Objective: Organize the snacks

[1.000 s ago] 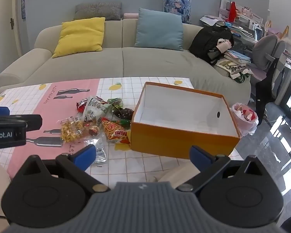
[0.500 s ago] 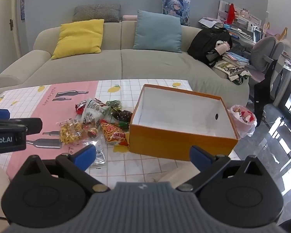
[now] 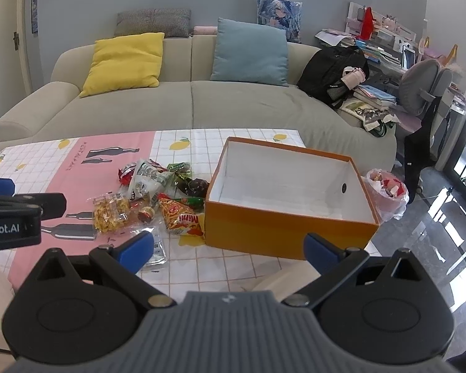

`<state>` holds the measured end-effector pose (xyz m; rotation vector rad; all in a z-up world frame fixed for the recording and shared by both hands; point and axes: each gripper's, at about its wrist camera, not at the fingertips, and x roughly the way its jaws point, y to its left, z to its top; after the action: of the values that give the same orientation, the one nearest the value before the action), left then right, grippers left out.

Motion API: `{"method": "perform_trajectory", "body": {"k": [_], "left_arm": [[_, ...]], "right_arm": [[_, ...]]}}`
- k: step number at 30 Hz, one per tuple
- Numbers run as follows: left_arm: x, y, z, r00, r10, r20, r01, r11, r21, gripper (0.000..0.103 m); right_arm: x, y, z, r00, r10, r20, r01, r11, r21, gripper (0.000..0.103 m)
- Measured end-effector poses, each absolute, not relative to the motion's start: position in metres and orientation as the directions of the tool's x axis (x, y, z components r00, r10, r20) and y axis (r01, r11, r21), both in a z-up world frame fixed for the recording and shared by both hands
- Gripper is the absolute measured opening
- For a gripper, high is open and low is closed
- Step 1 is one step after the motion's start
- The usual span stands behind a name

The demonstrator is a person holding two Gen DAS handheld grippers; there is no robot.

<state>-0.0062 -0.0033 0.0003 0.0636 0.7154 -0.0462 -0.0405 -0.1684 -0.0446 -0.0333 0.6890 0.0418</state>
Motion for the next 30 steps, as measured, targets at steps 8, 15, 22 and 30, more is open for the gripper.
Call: {"method": "perform_trajectory", "body": {"k": [8,15,22,30], "left_arm": [[-0.0062,-0.0035,0.0007,0.753,-0.02,-0.657,0.063,0.997,0.041,0.087],[-0.0065,-0.0028,0.0002,0.754,-0.021,-0.657,0.066,0.997,0.043,0.087],[-0.006,-0.0025,0.0001,0.754,-0.021,-0.657,0.064,0.997,0.041,0.087],[-0.006,-0.0027,-0.0001,0.754,-0.021,-0.657,0.063,0.997,0.041,0.087]], "right_arm": [[-0.0406,-0.1682,-0.0439,0.77,0.027,-0.637,-0.05,0.999,-0.018,0.1],[-0.0408,-0.1686,-0.0434,0.77,0.025,-0.637,-0.048,0.999,-0.019,0.1],[-0.0408,-0.1698,-0.0429,0.771,0.022,-0.636,-0.044,0.999,-0.02,0.1],[-0.041,-0.1698,-0.0432,0.771,0.022,-0.637,-0.044,0.999,-0.019,0.1]]}}
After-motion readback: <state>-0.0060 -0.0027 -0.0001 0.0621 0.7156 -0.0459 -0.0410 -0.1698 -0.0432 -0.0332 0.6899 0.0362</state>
